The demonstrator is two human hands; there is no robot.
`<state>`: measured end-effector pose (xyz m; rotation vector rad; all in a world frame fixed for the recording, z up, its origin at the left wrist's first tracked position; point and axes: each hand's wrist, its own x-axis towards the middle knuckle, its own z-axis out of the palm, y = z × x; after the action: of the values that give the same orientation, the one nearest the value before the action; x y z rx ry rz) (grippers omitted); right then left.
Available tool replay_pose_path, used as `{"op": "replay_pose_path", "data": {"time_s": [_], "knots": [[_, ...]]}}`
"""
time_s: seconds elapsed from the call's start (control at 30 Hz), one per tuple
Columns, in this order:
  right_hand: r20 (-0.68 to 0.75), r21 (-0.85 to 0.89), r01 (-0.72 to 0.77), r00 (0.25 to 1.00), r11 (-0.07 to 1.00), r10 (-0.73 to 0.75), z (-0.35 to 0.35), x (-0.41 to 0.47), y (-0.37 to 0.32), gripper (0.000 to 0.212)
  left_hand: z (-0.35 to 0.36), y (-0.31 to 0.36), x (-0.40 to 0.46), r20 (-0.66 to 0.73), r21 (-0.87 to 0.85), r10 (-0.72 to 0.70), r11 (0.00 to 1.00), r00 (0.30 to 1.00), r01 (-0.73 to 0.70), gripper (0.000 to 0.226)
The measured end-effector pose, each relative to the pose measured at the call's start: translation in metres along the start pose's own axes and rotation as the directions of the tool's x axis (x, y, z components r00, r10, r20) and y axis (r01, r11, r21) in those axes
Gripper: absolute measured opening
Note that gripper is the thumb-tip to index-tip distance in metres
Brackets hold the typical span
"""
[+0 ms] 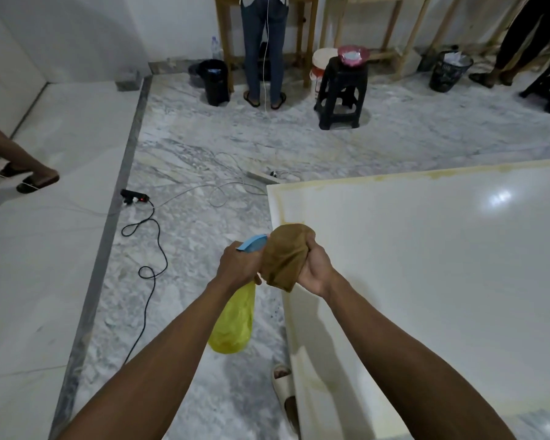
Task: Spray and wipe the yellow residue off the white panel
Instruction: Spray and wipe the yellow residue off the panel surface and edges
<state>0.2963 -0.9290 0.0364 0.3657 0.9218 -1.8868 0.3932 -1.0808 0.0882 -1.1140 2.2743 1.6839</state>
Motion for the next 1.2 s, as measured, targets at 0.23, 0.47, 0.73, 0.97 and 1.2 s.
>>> {"op": "replay_pose_path", "data": {"time_s": [0.23, 0.47, 0.73, 0.97, 1.2], "knots": [[-0.303, -0.651, -0.017, 0.923, 0.759, -0.239, -0.004, 0.079, -0.078, 0.066, -0.006, 0.002, 0.066, -0.052, -0.084, -0.072, 0.994, 0.996, 0.068, 0.032], [0.216, -0.967, 0.085, 0.776, -0.240, -0.593, 0.034, 0.201, -0.155, 0.045, -0.015, -0.003, 0.121, -0.121, -0.085, -0.097, 0.993, 0.988, 0.087, 0.023], [0.128, -0.822, -0.072, 0.943, -0.564, -0.307, -0.028, 0.308, -0.094, 0.059, -0.013, -0.044, 0.144, -0.125, -0.103, -0.157, 0.984, 0.980, 0.145, 0.020], [0.224, -0.811, -0.036, 0.903, -0.584, -0.366, -0.029, 0.296, -0.086, 0.058, -0.016, -0.064, 0.138, -0.118, -0.067, -0.212, 0.976, 0.970, 0.205, 0.040], [0.263, -0.776, -0.028, 0.894, -0.630, -0.364, -0.046, 0.259, -0.058, 0.057, 0.001, -0.060, 0.122, -0.099, -0.062, -0.227, 0.973, 0.969, 0.222, 0.028]]}}
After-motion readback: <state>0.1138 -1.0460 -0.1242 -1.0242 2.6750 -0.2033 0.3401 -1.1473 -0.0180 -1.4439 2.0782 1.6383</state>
